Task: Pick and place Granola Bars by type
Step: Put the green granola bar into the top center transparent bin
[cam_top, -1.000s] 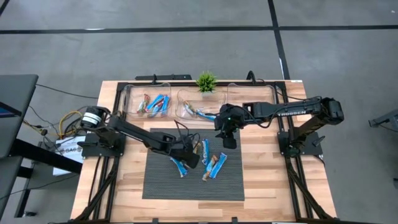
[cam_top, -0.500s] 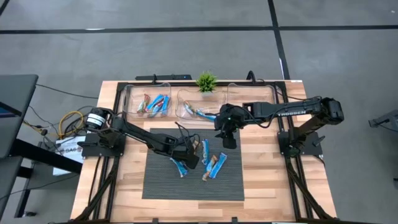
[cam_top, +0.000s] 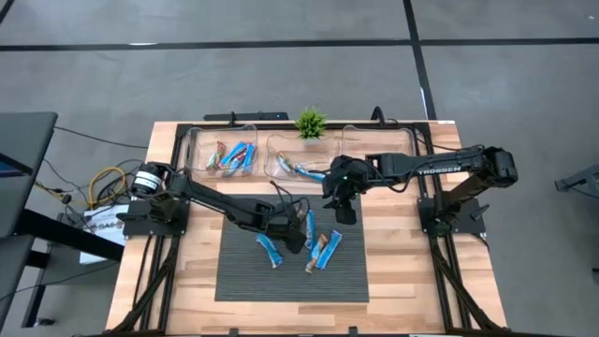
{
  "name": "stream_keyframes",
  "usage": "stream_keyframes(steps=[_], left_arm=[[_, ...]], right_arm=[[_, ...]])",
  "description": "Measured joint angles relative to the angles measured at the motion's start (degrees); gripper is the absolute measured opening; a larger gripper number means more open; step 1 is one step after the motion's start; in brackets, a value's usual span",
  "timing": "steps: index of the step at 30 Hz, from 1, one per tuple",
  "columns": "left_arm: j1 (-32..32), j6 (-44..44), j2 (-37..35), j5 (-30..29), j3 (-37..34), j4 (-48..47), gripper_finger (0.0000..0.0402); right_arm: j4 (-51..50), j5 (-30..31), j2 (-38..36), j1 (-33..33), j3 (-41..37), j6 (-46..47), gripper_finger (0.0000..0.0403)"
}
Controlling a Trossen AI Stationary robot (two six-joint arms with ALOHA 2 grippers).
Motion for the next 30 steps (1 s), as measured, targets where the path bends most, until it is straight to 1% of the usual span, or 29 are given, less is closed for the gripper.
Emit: stream_keyframes(steps=[2, 5, 7, 9, 13, 16, 18, 22, 26, 30], left_arm=[[1.2, 1.3, 0.0, -1.1, 2.1, -2.8, 0.0023], [3.4, 4.4, 0.0, -2.8, 5.1, -6.3, 0.0026], [5.4, 7.4, 0.0, -3.7, 7.0, -8.7, 0.0024], [7.7, 10.8, -0.1, -5.1, 9.5, -10.6, 0.0021], [12.6, 18.0, -0.1, -7.8, 13.5, -13.4, 0.0018], [16.5, 23.7, -0.2, -10.2, 16.0, -13.2, 0.0021], [19.0, 26.7, -0.2, -11.1, 17.2, -13.4, 0.0022], [22.7, 29.3, -0.2, -6.8, 20.5, -14.7, 0.0019], [23.8, 32.5, -0.2, -8.9, 22.6, -15.7, 0.0016], [25.4, 34.0, -0.2, -8.2, 23.0, -15.9, 0.0026]], right_arm=[[0.4, -1.4, -0.6, -0.6, 0.0, 0.0, 0.0136], [0.9, -1.5, -1.9, -2.2, 0.0, 0.0, 0.0136], [3.0, -1.0, -3.2, -3.6, 0.0, 0.6, 0.0136], [3.6, 2.6, -4.6, -4.9, 0.0, 2.1, 0.0136], [3.4, 13.6, -6.5, -7.4, 0.0, 3.0, 0.0136], [3.4, 17.2, -7.3, -9.2, 0.0, 3.0, 0.0136], [3.3, 18.1, -7.3, -10.1, 0.0, 3.0, 0.0136], [3.1, 18.0, -7.3, -11.3, 0.0, 3.1, 0.0136], [3.1, 18.1, -7.3, -11.5, 0.0, 3.1, 0.0136], [3.1, 18.1, -7.3, -11.4, 0.0, 3.1, 0.0136]])
